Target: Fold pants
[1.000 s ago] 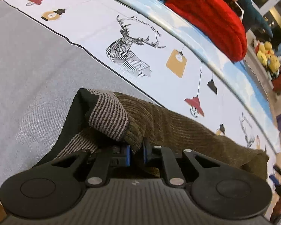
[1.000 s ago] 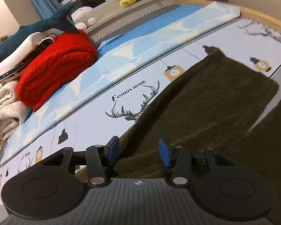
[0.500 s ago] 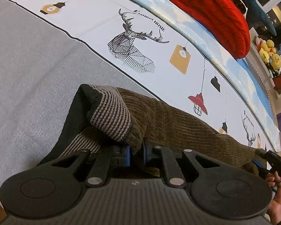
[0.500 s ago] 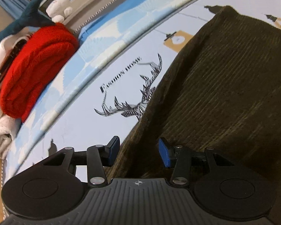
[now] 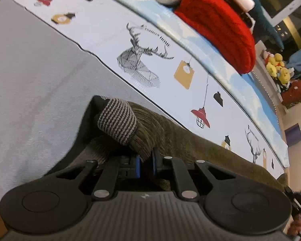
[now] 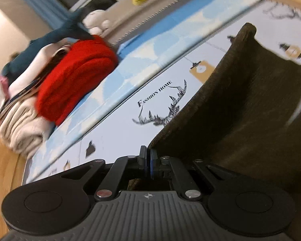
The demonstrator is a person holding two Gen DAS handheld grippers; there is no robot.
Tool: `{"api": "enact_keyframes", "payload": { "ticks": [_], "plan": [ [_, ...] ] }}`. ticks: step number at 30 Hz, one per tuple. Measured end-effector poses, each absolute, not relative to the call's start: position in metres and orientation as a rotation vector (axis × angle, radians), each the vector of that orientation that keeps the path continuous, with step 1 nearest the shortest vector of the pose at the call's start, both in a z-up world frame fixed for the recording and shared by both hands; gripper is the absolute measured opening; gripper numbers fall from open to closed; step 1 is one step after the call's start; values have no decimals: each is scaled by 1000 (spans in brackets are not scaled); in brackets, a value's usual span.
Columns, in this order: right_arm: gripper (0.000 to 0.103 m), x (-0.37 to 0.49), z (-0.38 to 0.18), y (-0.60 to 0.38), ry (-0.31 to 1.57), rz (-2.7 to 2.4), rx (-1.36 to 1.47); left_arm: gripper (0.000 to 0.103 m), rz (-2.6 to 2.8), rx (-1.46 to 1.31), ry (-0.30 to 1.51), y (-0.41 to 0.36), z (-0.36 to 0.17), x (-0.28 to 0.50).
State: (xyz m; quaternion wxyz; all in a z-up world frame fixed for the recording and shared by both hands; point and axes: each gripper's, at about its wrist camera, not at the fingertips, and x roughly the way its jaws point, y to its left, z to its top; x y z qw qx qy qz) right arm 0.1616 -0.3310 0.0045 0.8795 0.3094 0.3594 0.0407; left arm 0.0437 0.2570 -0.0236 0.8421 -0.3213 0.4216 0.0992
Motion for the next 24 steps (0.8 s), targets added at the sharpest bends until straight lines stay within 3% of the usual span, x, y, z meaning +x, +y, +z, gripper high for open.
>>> {"api": "enact_keyframes", "payload": {
  "ticks": [8, 11, 13, 15, 17, 19, 21, 24],
  "plan": [
    [3, 61, -24, -349, 1112, 84, 570, 10, 231, -591, 982, 282, -31, 16],
    [7, 60, -18, -367, 1067, 35, 481, 10, 210, -581, 1084, 283, -50, 20],
    [7, 66, -9, -384, 983, -41, 420, 20, 229, -581, 1094, 285, -56, 22],
    [16, 75, -7, -399, 935, -94, 396, 29, 238, -621, 1090, 290, -58, 24],
    [36, 90, -9, -409, 907, -139, 416, 35, 233, -665, 1065, 292, -57, 26],
    [39, 105, -13, -414, 886, -140, 433, 48, 231, -703, 1062, 292, -59, 30],
    [40, 124, -19, -406, 888, -131, 390, 53, 237, -730, 1064, 292, -60, 34],
    [43, 151, -26, -391, 888, -113, 279, 53, 274, -721, 1081, 289, -61, 42]
  ]
}}
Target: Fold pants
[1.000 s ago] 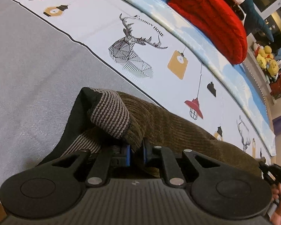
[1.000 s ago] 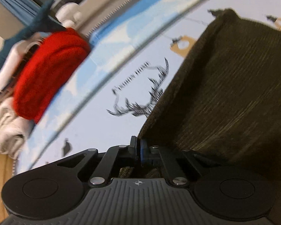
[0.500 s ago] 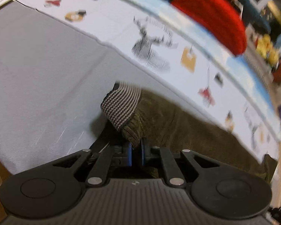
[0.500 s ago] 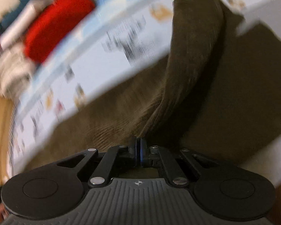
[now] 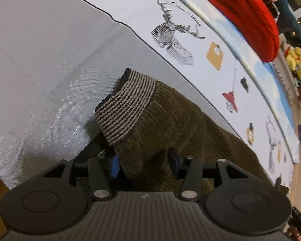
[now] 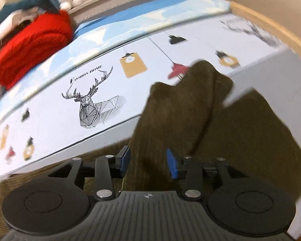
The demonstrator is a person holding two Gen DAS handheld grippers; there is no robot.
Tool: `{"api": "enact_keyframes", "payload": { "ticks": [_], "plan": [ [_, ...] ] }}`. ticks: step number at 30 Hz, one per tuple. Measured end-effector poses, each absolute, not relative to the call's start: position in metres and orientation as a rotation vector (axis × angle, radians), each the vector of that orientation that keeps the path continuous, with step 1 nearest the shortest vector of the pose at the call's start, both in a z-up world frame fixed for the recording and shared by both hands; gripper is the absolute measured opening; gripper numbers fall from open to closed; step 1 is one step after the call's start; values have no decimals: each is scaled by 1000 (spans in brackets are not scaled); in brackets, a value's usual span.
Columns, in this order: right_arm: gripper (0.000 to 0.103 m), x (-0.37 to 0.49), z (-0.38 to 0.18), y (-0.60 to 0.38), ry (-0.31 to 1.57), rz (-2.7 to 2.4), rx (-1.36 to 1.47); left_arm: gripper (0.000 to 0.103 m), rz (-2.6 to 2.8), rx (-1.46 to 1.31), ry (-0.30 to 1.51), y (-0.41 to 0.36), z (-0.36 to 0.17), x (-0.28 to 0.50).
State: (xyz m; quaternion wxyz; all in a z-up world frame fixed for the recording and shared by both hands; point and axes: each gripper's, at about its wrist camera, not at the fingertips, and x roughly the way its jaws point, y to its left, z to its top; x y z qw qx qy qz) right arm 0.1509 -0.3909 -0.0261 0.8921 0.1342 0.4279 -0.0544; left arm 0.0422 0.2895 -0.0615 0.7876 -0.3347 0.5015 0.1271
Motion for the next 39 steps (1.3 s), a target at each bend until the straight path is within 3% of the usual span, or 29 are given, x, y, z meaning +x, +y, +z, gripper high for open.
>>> {"api": "enact_keyframes", "payload": {
  "ticks": [3, 8, 9, 10, 11, 18, 23, 26, 29, 31, 35, 39],
  "plan": [
    [45, 174, -36, -371, 904, -95, 144, 52, 301, -709, 1089, 289, -64, 47],
    [43, 198, -59, -355, 952, -172, -77, 26, 338, -653, 1093, 287, -63, 51],
    [40, 199, -59, -359, 949, -177, -53, 22, 339, -644, 1093, 286, -63, 53],
    [20, 198, -55, -367, 942, -180, 3, 19, 339, -634, 1090, 285, -62, 53],
    [7, 195, -48, -375, 922, -199, 58, 18, 336, -625, 1086, 284, -61, 53],
    [6, 104, 27, -460, 558, -366, 446, 13, 279, -615, 1011, 282, -45, 42],
    [3, 38, -9, -515, 746, -451, 659, 12, 243, -611, 1015, 283, -40, 28],
    [4, 18, -42, -551, 861, -480, 786, 13, 228, -618, 1085, 287, -52, 29],
    [8, 8, -53, -582, 854, -512, 836, 15, 215, -677, 1083, 293, -55, 28],
    [9, 5, -59, -596, 836, -523, 876, 26, 221, -725, 1070, 297, -57, 27],
    [34, 11, -73, -612, 808, -525, 976, 30, 253, -761, 1072, 299, -60, 30],
    [34, 25, -85, -609, 858, -567, 926, 31, 279, -758, 1085, 300, -63, 33]
  ]
}}
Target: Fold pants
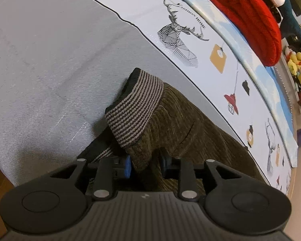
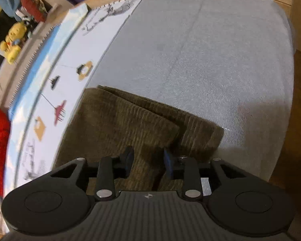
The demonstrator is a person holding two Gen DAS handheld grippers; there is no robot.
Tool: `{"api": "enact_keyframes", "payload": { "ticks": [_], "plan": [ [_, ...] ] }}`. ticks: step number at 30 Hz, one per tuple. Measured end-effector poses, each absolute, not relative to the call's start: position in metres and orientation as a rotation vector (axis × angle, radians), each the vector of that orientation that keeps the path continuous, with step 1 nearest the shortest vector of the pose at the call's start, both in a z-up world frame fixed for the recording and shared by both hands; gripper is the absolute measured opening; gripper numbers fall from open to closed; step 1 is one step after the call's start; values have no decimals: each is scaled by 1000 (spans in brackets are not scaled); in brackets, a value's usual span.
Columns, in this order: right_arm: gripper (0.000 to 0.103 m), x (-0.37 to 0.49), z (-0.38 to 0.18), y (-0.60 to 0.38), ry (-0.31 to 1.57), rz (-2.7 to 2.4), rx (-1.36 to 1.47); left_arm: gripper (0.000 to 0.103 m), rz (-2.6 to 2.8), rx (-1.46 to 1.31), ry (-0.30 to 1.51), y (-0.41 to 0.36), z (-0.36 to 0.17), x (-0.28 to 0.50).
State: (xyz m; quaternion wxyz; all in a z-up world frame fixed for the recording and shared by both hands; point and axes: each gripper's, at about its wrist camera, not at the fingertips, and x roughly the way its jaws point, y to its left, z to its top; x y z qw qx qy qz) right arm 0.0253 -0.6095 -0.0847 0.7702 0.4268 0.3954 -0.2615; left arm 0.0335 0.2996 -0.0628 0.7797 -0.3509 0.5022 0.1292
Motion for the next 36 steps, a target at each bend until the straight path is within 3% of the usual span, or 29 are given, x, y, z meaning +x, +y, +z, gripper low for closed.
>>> {"api": "enact_keyframes", "payload": {
  "ticks": [4, 7, 11, 17, 22, 29, 33, 36],
  "plan": [
    [34, 30, -90, -611, 866, -601, 898, 31, 301, -750, 1103, 301, -66, 36],
    [13, 33, -88, -610, 849, -589, 864, 31, 312, -732, 1110, 299, -67, 38],
    [10, 28, -68, -609, 751, -554, 869, 13, 297, -658, 1081, 291, -60, 39],
    [10, -7, -6, -605, 433, -476, 914, 10, 231, -634, 891, 289, -25, 15],
    [10, -7, -76, -625, 821, -636, 987, 11, 220, -618, 1115, 295, -58, 19],
    [10, -9, -57, -618, 740, -605, 893, 10, 141, -598, 1023, 295, -38, 7],
    [10, -6, -78, -620, 909, -706, 879, 10, 163, -544, 1158, 294, -55, 12],
    [13, -4, -80, -620, 929, -728, 880, 23, 184, -545, 1179, 300, -53, 15]
  ]
}}
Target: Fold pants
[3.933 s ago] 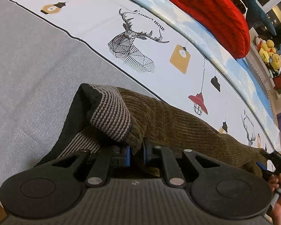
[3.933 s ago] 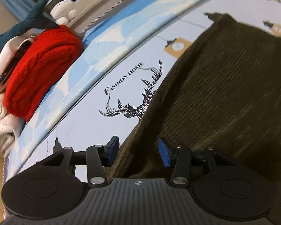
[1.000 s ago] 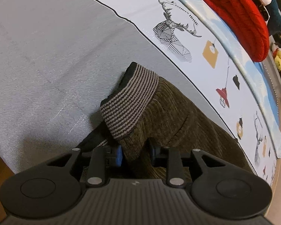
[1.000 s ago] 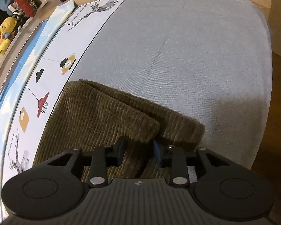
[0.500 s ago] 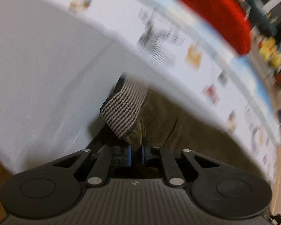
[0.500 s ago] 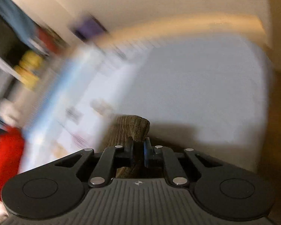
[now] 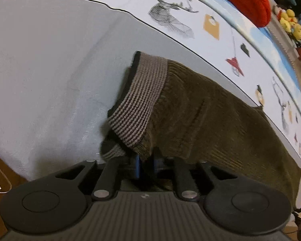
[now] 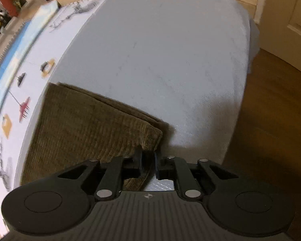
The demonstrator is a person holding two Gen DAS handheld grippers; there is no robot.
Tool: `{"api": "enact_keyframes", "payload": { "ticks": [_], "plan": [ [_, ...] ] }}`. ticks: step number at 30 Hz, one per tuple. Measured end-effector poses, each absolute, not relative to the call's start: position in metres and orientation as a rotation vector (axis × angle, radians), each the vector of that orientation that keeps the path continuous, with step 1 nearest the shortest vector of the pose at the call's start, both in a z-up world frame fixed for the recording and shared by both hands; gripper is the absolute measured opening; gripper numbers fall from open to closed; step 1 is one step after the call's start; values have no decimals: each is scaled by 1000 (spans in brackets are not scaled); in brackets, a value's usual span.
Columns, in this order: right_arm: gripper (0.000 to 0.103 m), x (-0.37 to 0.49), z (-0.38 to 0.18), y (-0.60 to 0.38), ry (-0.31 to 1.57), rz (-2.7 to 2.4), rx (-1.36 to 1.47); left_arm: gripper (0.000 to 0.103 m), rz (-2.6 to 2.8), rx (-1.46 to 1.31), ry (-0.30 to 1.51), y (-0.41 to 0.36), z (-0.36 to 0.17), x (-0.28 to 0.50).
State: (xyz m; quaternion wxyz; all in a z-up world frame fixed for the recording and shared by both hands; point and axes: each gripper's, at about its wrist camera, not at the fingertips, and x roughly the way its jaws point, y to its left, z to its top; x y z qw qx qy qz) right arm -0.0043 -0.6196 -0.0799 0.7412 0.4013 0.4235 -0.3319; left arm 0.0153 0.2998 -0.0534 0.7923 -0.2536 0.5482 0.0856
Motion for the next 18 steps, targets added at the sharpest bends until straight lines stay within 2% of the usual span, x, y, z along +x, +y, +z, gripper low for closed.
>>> {"api": "enact_keyframes", "payload": {
  "ticks": [4, 8, 11, 13, 14, 15, 16, 18],
  "plan": [
    [22, 0, -56, -608, 861, -756, 773, 33, 262, -593, 1022, 320, -28, 4],
    [22, 11, -35, -593, 755, -697, 593, 32, 257, -488, 893, 308, -4, 6],
    [22, 24, -35, -582, 764, -557, 585, 31, 172, -393, 851, 291, 2, 14],
    [22, 32, -54, -584, 854, -481, 706, 29, 137, -318, 900, 278, -8, 26],
    [22, 36, -66, -583, 931, -490, 727, 28, 147, -282, 987, 275, -22, 30],
    [22, 39, -79, -582, 1027, -534, 704, 21, 179, -241, 1131, 272, -44, 37],
    [20, 41, -88, -581, 1086, -569, 674, 14, 206, -214, 1188, 272, -53, 39],
    [17, 45, -86, -580, 1079, -580, 658, 15, 194, -224, 1157, 274, -45, 40]
  ]
}}
